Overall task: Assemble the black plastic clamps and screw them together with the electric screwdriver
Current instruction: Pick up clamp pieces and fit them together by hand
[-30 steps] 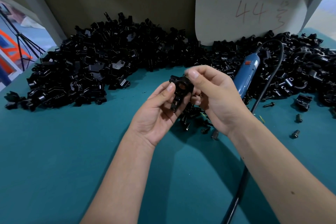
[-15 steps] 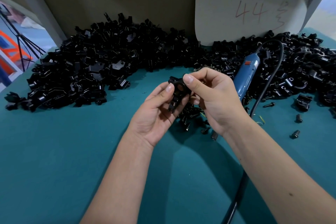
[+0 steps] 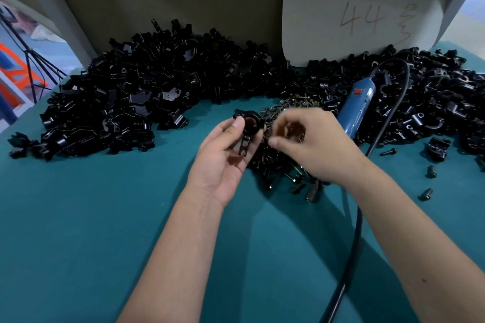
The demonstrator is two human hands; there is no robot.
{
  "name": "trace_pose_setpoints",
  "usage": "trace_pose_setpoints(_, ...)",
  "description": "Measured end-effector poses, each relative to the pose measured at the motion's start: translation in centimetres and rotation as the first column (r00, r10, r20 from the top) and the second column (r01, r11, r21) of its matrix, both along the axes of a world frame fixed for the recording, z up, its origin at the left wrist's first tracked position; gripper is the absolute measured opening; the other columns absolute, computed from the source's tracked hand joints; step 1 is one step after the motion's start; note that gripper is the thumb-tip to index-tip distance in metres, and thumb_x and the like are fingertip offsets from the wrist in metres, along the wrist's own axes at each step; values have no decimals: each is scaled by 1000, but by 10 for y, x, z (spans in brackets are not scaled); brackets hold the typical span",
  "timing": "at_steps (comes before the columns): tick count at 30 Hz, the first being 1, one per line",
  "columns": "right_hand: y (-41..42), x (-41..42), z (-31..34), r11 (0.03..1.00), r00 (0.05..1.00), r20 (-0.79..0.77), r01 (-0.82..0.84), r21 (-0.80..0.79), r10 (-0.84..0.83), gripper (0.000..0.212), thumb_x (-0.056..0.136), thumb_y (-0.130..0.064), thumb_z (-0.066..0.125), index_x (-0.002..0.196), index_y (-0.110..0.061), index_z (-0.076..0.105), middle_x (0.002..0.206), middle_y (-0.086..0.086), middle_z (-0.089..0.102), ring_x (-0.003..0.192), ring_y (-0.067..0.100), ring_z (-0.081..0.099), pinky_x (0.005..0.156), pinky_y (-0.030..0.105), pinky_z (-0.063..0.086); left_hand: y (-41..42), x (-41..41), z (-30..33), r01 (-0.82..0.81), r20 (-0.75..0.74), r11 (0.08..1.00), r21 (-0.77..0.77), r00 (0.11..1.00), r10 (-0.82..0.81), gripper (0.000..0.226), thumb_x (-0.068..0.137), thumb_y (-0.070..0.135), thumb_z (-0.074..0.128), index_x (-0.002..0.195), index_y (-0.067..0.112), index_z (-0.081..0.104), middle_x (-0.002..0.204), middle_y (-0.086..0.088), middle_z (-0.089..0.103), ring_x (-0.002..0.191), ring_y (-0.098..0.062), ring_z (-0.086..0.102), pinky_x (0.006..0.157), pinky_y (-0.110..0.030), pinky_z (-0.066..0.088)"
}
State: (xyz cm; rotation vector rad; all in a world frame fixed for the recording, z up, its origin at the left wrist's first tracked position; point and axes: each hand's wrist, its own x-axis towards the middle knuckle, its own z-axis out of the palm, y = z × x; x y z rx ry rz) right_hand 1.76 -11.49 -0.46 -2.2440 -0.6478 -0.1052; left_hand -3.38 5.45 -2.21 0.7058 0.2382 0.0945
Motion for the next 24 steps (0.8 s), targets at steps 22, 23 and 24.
trace_pose_setpoints(22, 1, 0, 3, 963, 999, 51, 1, 271, -15, 18, 98, -11, 71, 107, -25, 79, 85, -15, 70, 74, 3, 62, 70, 12, 46, -5, 0, -7, -159, -13, 983, 87, 987, 161, 10, 94, 4, 69, 104, 3, 65, 103, -16, 75, 96, -27, 74, 79, -28, 61)
trace_pose_setpoints(23, 2, 0, 3, 941, 999, 36, 15, 337, -29, 15, 96, -11, 74, 104, -23, 79, 86, -12, 73, 77, 5, 65, 72, 17, 50, -6, -2, -7, -154, -7, 982, 110, 988, 156, 8, 94, 3, 68, 102, 4, 66, 103, -15, 76, 97, -27, 73, 79, -28, 61)
trace_pose_setpoints(24, 4, 0, 3, 913, 999, 15, 30, 408, -40, 12, 94, -11, 77, 102, -21, 78, 87, -8, 75, 79, 8, 69, 75, 20, 53, -9, -3, -8, -146, 1, 979, 138, 989, 148, 6, 94, 2, 68, 99, 6, 67, 102, -15, 76, 97, -26, 74, 80, -29, 61)
